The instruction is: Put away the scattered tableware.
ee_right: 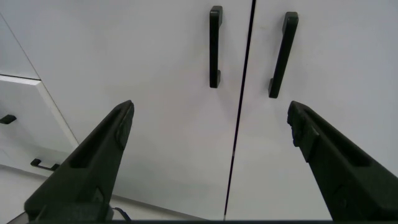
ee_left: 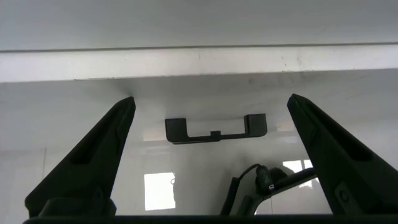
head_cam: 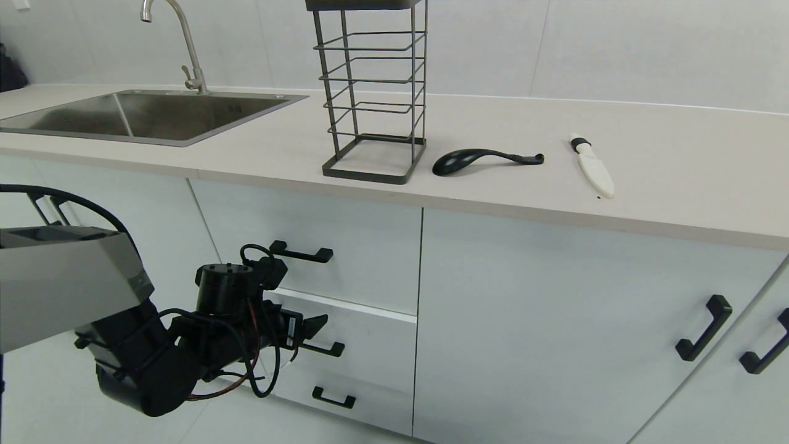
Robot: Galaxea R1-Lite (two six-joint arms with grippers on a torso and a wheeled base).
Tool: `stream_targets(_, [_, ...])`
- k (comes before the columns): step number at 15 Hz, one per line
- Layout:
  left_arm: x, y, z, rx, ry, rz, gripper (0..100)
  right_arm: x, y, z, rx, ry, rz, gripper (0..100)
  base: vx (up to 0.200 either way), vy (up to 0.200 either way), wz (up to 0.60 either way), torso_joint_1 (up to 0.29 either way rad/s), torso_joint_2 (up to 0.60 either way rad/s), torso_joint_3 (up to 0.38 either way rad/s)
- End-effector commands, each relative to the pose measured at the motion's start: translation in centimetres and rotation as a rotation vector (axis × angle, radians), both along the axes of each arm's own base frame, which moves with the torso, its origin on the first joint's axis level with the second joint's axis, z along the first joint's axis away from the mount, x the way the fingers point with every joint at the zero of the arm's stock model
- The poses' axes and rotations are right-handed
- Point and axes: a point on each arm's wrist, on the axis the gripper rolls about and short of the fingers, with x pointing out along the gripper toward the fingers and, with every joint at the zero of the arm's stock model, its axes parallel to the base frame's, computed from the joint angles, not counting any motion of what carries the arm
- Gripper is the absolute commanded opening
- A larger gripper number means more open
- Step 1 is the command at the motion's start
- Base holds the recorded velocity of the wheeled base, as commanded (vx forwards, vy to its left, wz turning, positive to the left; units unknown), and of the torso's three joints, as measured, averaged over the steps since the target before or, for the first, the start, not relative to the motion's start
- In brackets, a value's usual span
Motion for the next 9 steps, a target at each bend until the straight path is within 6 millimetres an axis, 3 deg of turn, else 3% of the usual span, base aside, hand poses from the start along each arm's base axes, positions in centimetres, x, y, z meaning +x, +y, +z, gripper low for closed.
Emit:
stream_targets(1, [0.4,-0.1,0.1,-0.003,-0.01,0.002,100,0.0,0.0,0.0,-0.001,0.002,0.001,100,0.0,0.0,0.0,0.0,0.0,0.0])
stream_targets(5, [1.1,-0.1,-0.1,-0.006,-0.019,0.008,100,0.0,0.0,0.0,-0.001,0.0,0.001,100,0.0,0.0,0.0,0.0,0.0,0.0])
stream_targets(9, [-1.1,0.2,0.5,0.0,-0.003,-0.003,100,0.0,0.0,0.0,0.001,0.0,0.001,100,0.0,0.0,0.0,0.0,0.0,0.0])
